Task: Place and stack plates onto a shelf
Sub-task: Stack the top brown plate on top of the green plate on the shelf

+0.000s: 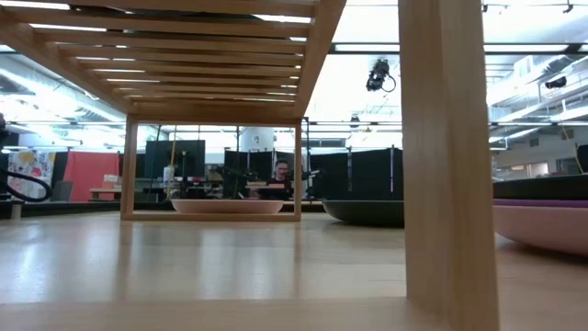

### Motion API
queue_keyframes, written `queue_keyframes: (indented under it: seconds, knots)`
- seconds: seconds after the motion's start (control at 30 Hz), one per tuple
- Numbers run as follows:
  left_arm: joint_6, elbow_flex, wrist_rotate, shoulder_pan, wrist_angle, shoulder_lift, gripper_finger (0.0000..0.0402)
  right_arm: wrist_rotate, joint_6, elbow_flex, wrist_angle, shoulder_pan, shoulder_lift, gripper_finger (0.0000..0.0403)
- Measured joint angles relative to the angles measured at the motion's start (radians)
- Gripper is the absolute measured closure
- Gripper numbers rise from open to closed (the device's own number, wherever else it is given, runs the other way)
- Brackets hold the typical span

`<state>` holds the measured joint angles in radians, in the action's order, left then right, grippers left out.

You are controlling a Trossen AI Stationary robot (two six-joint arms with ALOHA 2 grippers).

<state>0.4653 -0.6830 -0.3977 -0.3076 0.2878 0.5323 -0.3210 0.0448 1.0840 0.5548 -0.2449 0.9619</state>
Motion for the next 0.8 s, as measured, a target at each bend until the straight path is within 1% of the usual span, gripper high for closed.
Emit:
queue_keyframes:
  seconds: [0.13, 0.27, 0.43, 0.5, 0.6, 0.8]
  knots:
    - [-0.061, 0.0, 0.081, -0.153, -0.01, 0.082, 0.0273, 0.0, -0.03, 0.0, -0.012, 0.019, 0.0, 0.0271]
    - [-0.145, 0.0, 0.183, -0.302, -0.042, 0.161, 0.0273, 0.0, -0.053, 0.0, -0.026, 0.04, 0.0, 0.0271]
    - [-0.218, 0.0, 0.299, -0.447, -0.08, 0.241, 0.0273, 0.0, -0.053, 0.0, -0.048, 0.062, 0.0, 0.0271]
    - [-0.248, 0.0, 0.321, -0.485, -0.08, 0.259, 0.0273, 0.0, -0.053, 0.0, -0.048, 0.072, 0.0, 0.0271]
    - [-0.308, 0.0, 0.323, -0.514, -0.08, 0.275, 0.0273, 0.0, -0.053, 0.0, -0.048, 0.088, 0.0, 0.0271]
    - [-0.45, 0.0, 0.324, -0.52, -0.081, 0.28, 0.0273, 0.0, -0.106, 0.0, -0.048, 0.122, 0.0, 0.0271]
